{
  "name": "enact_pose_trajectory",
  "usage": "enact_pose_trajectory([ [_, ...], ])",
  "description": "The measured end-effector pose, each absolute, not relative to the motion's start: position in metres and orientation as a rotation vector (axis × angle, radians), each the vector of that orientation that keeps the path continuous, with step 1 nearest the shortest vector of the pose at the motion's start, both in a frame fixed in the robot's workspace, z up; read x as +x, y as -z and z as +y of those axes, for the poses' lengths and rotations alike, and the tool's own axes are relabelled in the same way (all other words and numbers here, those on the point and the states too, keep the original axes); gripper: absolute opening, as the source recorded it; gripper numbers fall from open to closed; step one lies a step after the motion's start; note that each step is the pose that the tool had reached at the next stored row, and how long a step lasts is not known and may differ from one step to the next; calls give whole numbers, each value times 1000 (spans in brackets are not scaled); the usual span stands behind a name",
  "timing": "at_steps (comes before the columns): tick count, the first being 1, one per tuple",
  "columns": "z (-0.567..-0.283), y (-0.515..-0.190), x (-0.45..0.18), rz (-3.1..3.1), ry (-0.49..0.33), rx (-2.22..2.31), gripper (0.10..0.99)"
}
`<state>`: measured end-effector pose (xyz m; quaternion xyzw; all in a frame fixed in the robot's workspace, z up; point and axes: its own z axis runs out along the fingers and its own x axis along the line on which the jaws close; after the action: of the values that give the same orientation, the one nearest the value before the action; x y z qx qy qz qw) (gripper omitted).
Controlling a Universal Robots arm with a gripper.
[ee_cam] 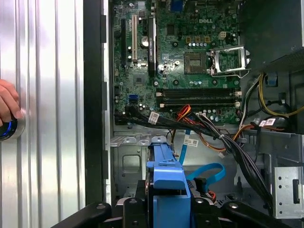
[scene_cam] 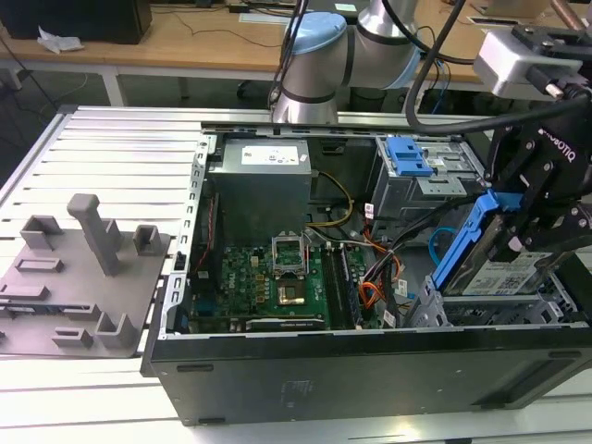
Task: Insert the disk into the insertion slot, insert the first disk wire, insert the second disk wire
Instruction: 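Insert the disk into the insertion slot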
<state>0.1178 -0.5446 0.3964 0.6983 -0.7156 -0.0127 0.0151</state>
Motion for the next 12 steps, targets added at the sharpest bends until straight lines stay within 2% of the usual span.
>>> enact_pose_trajectory([
  [8, -545, -395, 118, -2227, 39, 2173, 373],
  [9, -545, -395, 118, -2227, 40, 2173, 439],
  [11, -545, -395, 118, -2227, 39, 2173, 439],
  [12, -545, -395, 118, -2227, 39, 2173, 357],
])
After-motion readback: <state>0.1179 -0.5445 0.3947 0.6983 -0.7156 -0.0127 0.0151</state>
